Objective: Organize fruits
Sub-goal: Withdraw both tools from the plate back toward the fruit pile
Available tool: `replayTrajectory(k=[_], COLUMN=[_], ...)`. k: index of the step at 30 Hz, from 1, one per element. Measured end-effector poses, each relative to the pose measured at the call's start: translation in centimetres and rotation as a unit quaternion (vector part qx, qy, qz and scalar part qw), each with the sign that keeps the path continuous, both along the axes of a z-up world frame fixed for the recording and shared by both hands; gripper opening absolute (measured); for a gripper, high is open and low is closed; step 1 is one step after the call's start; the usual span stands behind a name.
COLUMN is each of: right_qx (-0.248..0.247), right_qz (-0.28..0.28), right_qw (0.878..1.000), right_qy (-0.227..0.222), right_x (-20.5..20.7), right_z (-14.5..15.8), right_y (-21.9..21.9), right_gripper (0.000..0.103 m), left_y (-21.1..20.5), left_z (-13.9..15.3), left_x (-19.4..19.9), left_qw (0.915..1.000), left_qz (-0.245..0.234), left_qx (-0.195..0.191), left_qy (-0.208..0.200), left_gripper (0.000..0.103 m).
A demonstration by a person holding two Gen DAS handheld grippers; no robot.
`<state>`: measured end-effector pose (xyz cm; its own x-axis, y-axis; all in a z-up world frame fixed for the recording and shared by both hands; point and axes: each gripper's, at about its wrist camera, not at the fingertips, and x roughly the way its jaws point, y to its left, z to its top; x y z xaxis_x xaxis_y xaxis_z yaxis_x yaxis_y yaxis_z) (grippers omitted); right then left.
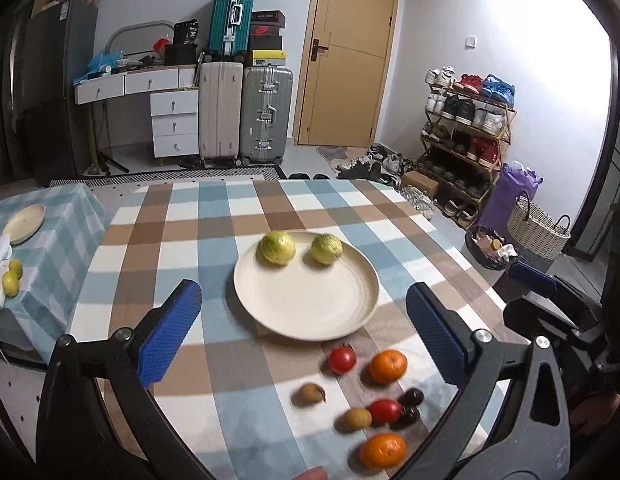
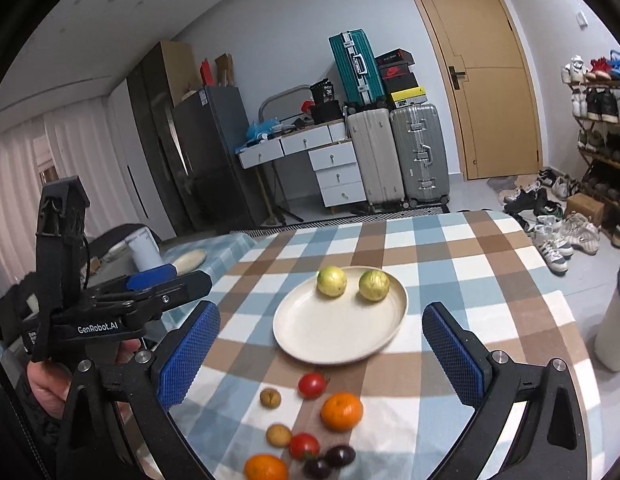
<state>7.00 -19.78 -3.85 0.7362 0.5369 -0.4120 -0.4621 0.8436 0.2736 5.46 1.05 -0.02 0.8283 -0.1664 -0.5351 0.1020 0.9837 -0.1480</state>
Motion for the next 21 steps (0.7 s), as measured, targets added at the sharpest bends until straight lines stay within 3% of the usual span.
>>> replayTrajectory(k=[12,21], right_qx=[-0.027,-0.027], right_qz=[0.026,0.051], right_qw=[0.999,0.993], right_qy=[0.039,0.107], right_x=[-4.9,-6.6], right_z=[-3.7,-8.5], right_y=[0.5,1.9], right_gripper=[0.103,0.103], left_y=[-0.1,1.3], left_z=[-4.8,-9.3], left_x=[-4.3,-4.9], left_qw=[0.9988,0.9965], left_qz=[-0.002,-0.003], left_qx=[-0.022,-0.028], left_qy=[0.044,0.079], left_gripper=[0.102,0.102])
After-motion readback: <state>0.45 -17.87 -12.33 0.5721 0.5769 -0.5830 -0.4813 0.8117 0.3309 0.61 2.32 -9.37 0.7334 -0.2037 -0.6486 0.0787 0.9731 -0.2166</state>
